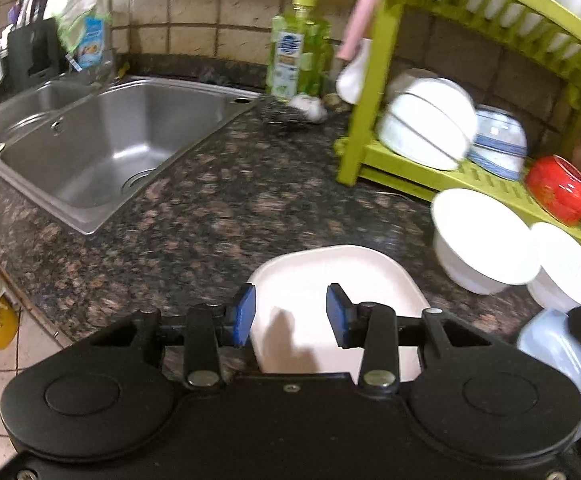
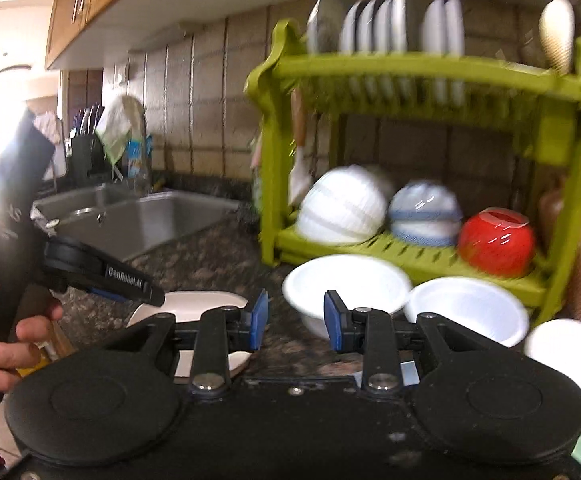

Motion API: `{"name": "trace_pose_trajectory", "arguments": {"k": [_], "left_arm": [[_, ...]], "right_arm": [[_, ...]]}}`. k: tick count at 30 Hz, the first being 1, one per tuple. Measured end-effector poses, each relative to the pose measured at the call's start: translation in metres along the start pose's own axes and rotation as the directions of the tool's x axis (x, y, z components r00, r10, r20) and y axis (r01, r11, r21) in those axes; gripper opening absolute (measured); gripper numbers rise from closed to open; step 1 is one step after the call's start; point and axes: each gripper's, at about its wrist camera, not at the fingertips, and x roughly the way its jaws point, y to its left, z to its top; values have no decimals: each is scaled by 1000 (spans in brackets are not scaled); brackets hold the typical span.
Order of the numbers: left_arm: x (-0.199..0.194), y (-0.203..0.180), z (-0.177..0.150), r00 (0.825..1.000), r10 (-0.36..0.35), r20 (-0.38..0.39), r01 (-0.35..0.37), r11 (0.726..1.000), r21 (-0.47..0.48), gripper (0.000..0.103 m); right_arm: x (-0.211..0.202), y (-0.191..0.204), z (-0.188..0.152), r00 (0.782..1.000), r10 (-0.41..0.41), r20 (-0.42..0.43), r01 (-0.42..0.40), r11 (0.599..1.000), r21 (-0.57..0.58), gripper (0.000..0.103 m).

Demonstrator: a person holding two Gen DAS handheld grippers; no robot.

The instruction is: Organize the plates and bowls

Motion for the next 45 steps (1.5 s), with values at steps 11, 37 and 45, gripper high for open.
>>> {"name": "trace_pose_trajectory", "arguments": {"k": [11, 37, 45], "left_arm": [[-11, -71, -20, 982, -171, -81, 180, 976, 119, 48], [13, -141, -46, 929, -247, -276, 299, 940, 166, 48], [23, -142, -46, 919, -251, -304, 309, 938, 158, 47]], "right_arm": [[-46, -99, -12, 984, -176, -27, 178, 967, 181, 34], [18, -127, -50, 939, -141, -313, 199, 966, 163, 34], [33, -129, -55, 930, -129, -345, 197, 966, 167, 34]]}}
